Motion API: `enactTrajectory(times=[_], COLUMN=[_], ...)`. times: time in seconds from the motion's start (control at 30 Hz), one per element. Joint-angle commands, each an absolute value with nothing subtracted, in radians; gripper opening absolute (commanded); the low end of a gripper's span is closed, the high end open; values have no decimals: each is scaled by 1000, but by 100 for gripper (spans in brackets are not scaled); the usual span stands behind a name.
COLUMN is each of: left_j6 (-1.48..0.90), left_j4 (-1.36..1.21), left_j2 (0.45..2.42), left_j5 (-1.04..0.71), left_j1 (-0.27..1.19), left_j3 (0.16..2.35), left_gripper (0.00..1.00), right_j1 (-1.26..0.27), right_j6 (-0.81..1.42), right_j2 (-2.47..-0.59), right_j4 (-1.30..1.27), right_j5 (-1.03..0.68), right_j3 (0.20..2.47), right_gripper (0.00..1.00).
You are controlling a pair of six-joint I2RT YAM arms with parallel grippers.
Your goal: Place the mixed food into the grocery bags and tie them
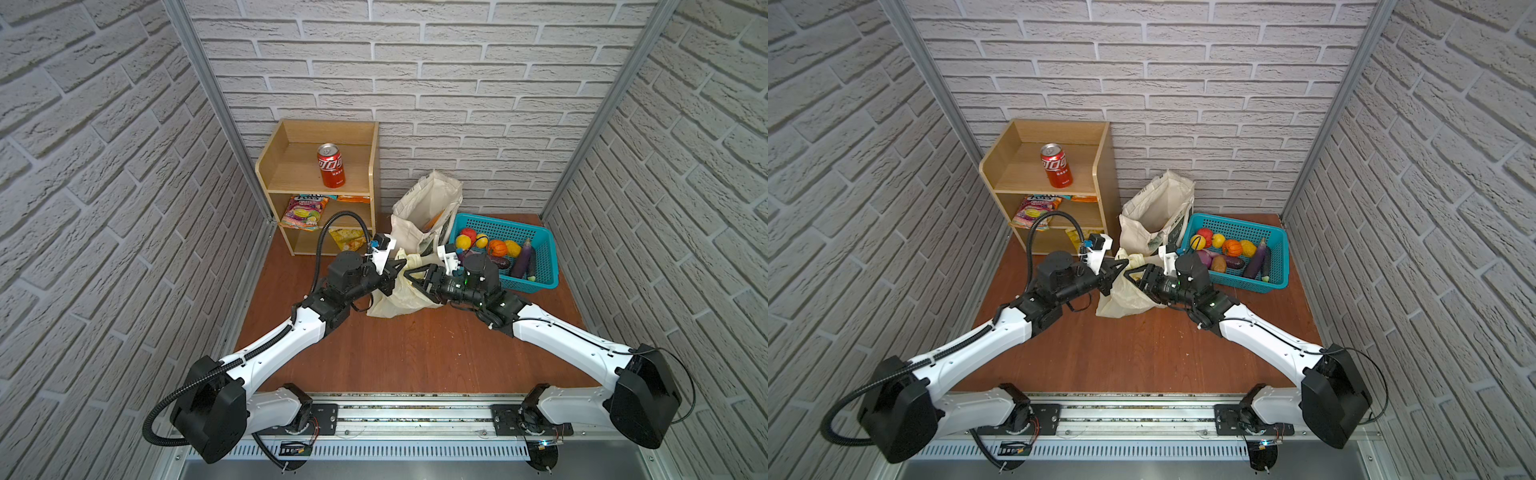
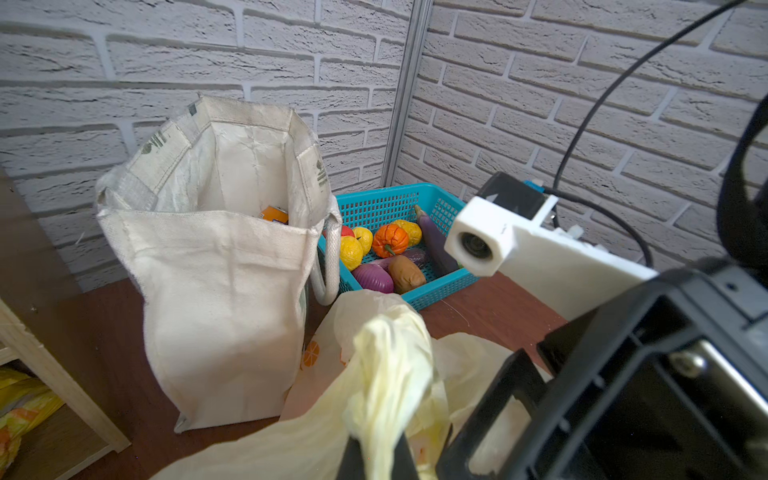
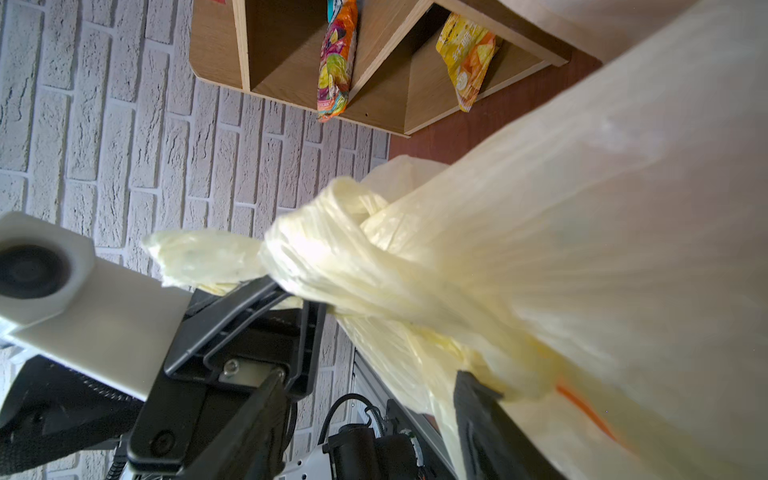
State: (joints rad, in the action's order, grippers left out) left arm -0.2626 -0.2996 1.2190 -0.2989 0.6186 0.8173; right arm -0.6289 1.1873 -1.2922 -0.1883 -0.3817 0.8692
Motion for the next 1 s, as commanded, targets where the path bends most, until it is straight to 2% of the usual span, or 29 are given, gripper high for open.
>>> enactTrajectory(times=[0.0,0.3,0.53,0.73,0.9,0.97], left_j6=[-252,-249,-254,-253,-252,-250], left_j4=[-353,-351,-357,-356,-351,-351], left_j2=[1215,1208,1211,1209,1207,1207], left_j5=[-290,-296,-308,-311,-314,-314], left_j1=[626,626,629,628,628,628], left_j3=[846,848,850,853,853,852], left_gripper=[0,0,0,0,0,0], right_j1=[-640,-638,-629,-623,-603,-592], right_j6=[1204,1161,1160,1160,1076,1049], right_j2=[-1278,-1159,-1183,-1218,-1168,-1132], right_j4=[-266,-111,-123,-152,-53,-5], right_j5=[-377,-256,-237,-243,-236,-208], right_j3=[849,800,811,831,862,860], right_gripper=[66,62,59,51,39,39])
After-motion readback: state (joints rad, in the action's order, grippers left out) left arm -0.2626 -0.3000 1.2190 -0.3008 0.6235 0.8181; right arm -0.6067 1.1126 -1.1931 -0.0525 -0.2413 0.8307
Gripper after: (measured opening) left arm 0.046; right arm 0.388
